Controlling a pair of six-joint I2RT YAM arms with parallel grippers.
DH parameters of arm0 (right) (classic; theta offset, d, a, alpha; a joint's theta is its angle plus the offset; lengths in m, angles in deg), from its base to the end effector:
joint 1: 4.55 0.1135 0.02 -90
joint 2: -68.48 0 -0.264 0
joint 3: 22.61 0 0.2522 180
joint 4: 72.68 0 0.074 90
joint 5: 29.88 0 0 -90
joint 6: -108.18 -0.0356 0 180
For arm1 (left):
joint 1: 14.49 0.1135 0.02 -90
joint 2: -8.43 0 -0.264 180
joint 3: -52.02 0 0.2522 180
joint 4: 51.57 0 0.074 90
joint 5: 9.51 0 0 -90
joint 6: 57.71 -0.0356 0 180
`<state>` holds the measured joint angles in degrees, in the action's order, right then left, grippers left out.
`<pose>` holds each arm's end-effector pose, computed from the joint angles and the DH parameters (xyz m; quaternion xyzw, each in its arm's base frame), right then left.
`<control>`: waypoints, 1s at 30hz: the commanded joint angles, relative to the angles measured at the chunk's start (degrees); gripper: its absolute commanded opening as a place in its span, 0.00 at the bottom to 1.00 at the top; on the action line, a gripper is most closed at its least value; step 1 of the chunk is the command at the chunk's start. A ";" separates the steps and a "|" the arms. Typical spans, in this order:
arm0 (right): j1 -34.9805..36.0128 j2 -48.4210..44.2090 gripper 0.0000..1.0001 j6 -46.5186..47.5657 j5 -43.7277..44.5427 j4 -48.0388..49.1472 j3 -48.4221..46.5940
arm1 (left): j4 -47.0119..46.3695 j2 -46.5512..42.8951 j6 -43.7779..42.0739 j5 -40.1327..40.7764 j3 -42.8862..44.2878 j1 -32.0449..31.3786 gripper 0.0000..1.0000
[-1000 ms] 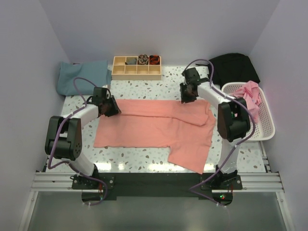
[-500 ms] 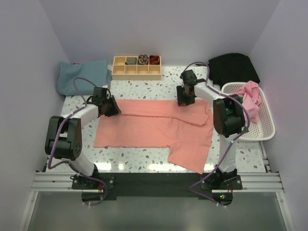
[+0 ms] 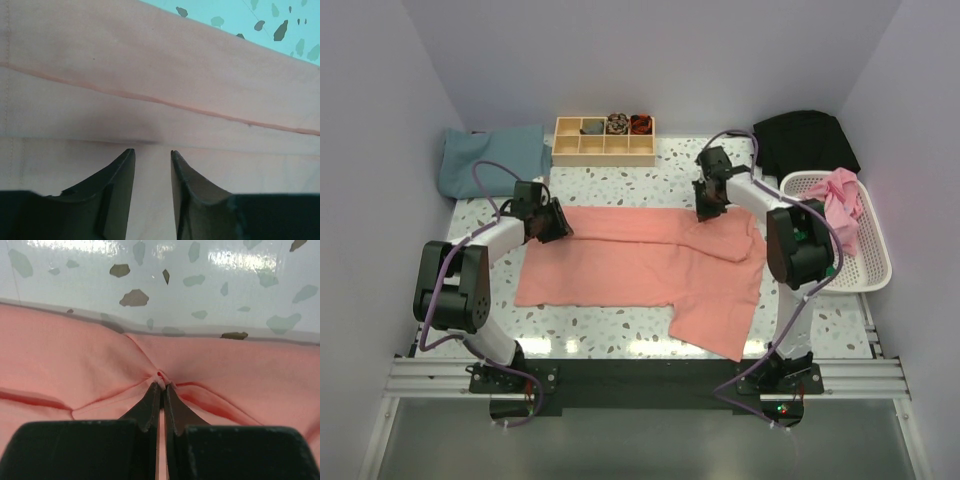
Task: Fold and stack the t-shirts
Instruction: Fold the flattened tshirt in 1/3 of the way
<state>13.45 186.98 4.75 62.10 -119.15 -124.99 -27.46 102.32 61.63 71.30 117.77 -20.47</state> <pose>0.4176 0.1344 0.1782 -0.0346 0.9708 0.0480 0.2326 0.3247 -0.0397 0.1716 -0.1656 0.9289 -0.1701 0.2843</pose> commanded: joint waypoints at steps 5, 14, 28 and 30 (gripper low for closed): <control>2.21 -14.51 0.00 -1.68 -0.31 -0.16 7.93 | -1.65 -1.07 -0.34 0.49 0.57 0.18 0.61; 7.57 -23.75 0.00 -5.10 -0.39 -1.65 17.68 | -1.39 -2.74 -0.43 0.93 0.31 0.09 1.00; 17.95 -36.22 0.55 -16.28 -1.38 -6.92 29.65 | -1.38 -1.95 -0.51 0.75 0.66 0.18 1.00; 17.95 -39.74 0.63 -15.93 10.02 -10.35 27.46 | -1.39 -1.69 -0.51 0.67 0.75 0.18 1.00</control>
<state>31.91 155.05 -9.28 59.28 -124.92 -93.84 -27.46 101.47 61.63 71.78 117.75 -20.47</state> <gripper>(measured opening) 0.571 0.997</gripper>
